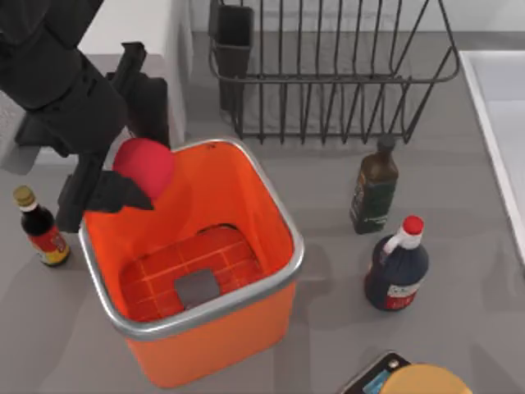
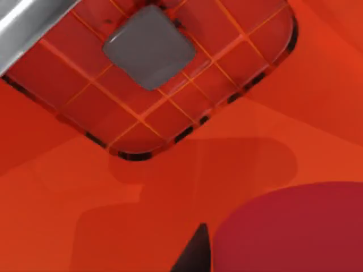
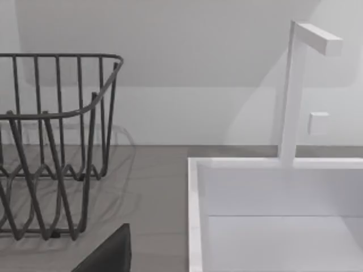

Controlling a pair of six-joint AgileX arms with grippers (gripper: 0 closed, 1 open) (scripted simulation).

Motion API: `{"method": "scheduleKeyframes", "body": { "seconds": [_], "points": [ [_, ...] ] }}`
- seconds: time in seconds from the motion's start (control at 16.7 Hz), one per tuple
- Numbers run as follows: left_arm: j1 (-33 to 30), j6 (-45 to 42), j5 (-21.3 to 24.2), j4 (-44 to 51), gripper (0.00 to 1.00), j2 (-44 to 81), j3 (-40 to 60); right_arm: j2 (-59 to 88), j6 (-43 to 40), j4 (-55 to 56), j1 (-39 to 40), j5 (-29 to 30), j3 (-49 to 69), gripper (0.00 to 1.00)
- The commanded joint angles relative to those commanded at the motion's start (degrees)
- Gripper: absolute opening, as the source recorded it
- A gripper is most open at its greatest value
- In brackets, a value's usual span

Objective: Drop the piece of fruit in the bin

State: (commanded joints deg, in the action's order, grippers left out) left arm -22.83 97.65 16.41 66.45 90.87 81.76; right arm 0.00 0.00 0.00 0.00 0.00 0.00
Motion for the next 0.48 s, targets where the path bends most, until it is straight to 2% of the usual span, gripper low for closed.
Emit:
{"method": "scheduleKeyframes", "body": {
  "seconds": [0.24, 0.48],
  "points": [
    [-1.6, 12.4, 2.1, 2.0, 0.00, 2.9, -0.2, 0.0, 0.0, 0.0, 0.0, 0.0, 0.0, 1.00],
    [-1.3, 16.3, 2.4, 3.4, 0.00, 4.6, -0.4, 0.0, 0.0, 0.0, 0.0, 0.0, 0.0, 1.00]
  ]
}}
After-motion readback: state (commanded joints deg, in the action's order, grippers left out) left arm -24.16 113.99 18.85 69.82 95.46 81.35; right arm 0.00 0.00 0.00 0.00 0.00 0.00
